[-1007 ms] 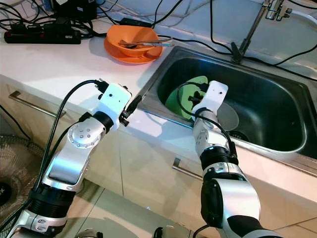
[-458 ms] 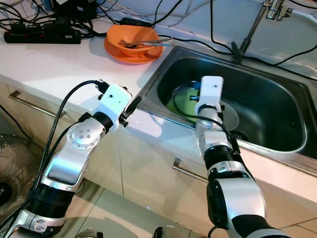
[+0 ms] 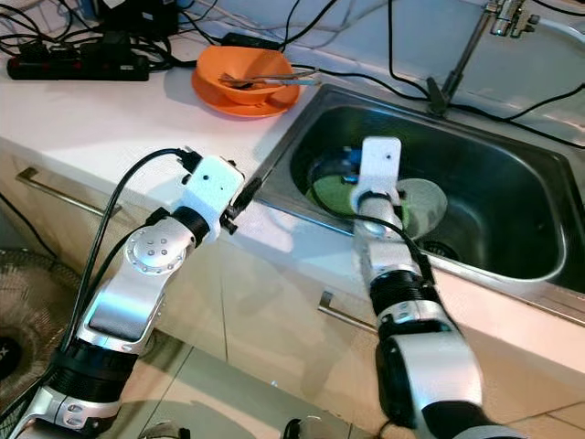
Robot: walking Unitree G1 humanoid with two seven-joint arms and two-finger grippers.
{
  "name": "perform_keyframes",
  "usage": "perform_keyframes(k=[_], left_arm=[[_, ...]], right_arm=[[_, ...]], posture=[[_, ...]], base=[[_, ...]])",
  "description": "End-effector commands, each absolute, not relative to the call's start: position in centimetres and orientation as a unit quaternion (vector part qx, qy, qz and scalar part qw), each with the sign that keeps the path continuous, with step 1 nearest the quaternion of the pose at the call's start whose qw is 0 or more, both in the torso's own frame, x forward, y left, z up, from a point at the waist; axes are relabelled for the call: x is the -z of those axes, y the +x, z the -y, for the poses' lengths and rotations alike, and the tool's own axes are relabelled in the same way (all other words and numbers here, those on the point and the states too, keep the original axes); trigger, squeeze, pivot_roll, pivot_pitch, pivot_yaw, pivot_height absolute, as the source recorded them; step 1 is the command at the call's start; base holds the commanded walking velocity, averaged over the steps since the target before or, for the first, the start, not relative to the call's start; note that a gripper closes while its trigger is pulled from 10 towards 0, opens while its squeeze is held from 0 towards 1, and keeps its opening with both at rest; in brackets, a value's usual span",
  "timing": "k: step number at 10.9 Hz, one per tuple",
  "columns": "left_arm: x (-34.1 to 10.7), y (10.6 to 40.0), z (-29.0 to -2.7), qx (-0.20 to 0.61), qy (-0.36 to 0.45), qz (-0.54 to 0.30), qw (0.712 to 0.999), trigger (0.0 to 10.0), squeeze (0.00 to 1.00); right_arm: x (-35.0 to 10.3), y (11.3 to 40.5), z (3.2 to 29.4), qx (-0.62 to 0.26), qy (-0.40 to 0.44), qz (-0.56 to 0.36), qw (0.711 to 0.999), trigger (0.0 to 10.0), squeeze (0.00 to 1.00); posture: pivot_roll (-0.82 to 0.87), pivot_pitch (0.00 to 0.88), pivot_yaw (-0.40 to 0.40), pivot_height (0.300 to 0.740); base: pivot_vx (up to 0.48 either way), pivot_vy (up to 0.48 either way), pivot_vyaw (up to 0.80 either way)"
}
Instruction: Kitchen organization
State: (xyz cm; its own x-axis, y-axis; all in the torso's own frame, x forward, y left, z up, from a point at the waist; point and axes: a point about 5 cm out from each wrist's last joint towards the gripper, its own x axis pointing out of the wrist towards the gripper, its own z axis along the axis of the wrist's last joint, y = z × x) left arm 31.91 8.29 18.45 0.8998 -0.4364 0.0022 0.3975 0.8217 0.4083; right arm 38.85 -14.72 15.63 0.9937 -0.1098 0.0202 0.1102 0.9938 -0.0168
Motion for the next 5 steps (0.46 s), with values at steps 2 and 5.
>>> perform_keyframes(k=[2, 5], left_arm=[[-19.0, 32.6, -9.4, 0.173, 0.140, 0.070, 0.972, 10.0, 0.00], [-20.5, 33.8, -11.6, 0.090, 0.095, 0.119, 0.984, 10.0, 0.00]], right_arm=[[-17.2, 38.2, 14.1, 0.029, 0.042, 0.064, 0.997, 10.0, 0.00], [-19.4, 36.1, 13.5, 0.014, 0.064, 0.134, 0.989, 10.0, 0.00]], posture=[[0.00, 0.063, -0.094, 0.719], [-0.02, 0.059, -0.085, 0.719]], base=[[0.000, 0.000, 0.00], [0.000, 0.000, 0.00]])
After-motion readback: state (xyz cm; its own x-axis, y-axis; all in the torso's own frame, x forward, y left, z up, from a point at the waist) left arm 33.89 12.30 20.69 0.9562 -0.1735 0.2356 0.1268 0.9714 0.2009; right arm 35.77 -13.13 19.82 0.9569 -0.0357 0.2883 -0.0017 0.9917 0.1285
